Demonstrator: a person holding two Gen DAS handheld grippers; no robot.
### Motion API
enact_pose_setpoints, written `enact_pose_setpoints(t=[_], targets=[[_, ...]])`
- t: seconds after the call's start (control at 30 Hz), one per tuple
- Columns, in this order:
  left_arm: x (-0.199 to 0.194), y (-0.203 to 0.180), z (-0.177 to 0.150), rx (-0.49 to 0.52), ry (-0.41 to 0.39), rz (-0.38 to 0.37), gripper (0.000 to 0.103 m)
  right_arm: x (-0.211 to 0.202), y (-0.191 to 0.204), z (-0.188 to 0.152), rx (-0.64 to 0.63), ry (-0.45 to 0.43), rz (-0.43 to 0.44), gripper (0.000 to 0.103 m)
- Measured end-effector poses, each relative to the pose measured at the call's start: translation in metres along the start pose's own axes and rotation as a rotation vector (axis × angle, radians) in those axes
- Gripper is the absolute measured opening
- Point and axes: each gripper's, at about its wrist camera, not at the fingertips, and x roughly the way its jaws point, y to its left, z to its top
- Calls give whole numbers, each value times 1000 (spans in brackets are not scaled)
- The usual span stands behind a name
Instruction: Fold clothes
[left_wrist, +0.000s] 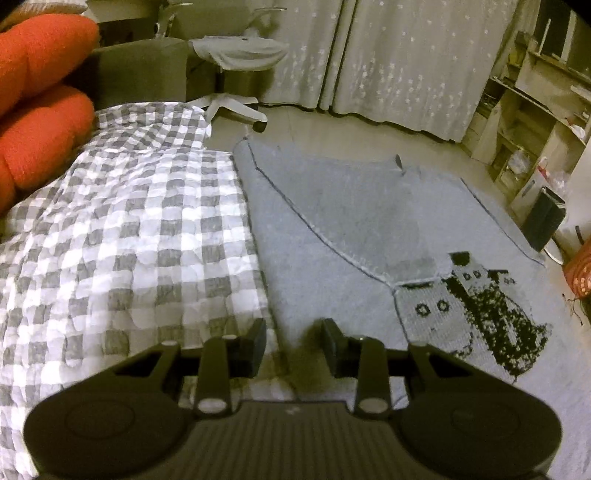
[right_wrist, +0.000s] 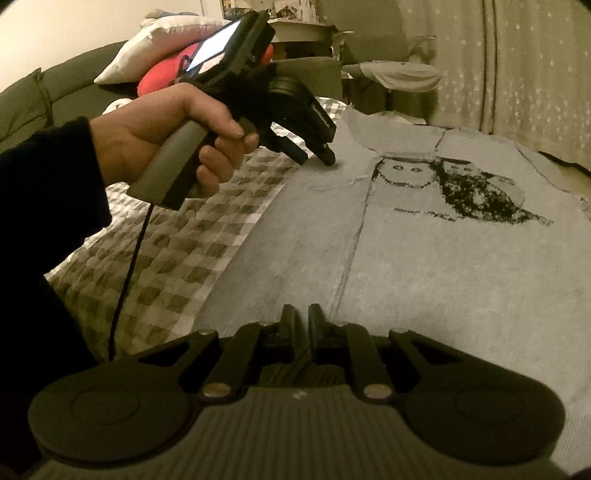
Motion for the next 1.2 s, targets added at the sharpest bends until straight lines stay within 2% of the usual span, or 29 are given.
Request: enact_pose_setpoints(t=[0.1, 0.23, 0.3, 0.47, 0.57, 0.7, 0.83, 1.03, 1.2], targets=[[-1, 1, 0, 2, 1, 0, 34, -3, 0, -2, 1, 0, 4, 13], [-13, 8, 5, -25, -43, -23, 34, -12, -8, 3, 67, -55, 40, 15], [-15, 6, 5, -19, -53, -33, 34, -12, -10, 6, 73, -64, 28, 15], [-5, -6, -5, 39, -9, -22, 34, -1, -9, 0, 59, -10, 12, 15], [-6, -11, -8, 55, -8, -16, 34, -5, -8, 4, 46, -38, 7, 14], [-10, -12, -12, 41, 1, -29, 34, -8, -11, 14, 41, -67, 18, 14], [-17, -18, -23, 40, 9, -26, 34, 8, -13, 13, 43, -10, -2, 12], [-32, -27, -42, 31, 30, -61, 35, 3, -20, 9, 72, -33, 5, 10], [-42, -33, -55, 19, 31, -70, 35, -3, -29, 5, 104, -34, -14, 15]])
